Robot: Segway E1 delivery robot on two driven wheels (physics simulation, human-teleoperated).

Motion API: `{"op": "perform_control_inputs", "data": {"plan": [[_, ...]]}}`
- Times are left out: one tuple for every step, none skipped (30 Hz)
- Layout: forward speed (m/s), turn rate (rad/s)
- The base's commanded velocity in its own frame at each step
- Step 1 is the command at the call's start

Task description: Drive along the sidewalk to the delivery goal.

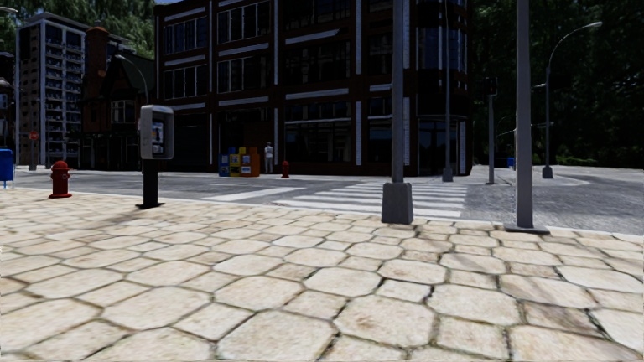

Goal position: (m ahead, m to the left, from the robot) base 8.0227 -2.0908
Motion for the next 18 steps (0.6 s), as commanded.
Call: {"op": "perform_control_inputs", "data": {"plan": [[2.0, 0.44], [2.0, 0.33], [2.0, 0.33], [2.0, 0.0], [2.0, 0.0], [2.0, 0.0], [2.0, 0.0], [2.0, 0.0], [2.0, 0.0], [2.0, 0.0], [2.0, 0.0], [2.0, 0.0], [2.0, 0.0], [2.0, 0.0], [2.0, 0.0], [2.0, 0.0], [2.0, 0.0], [2.0, 0.0]]}}
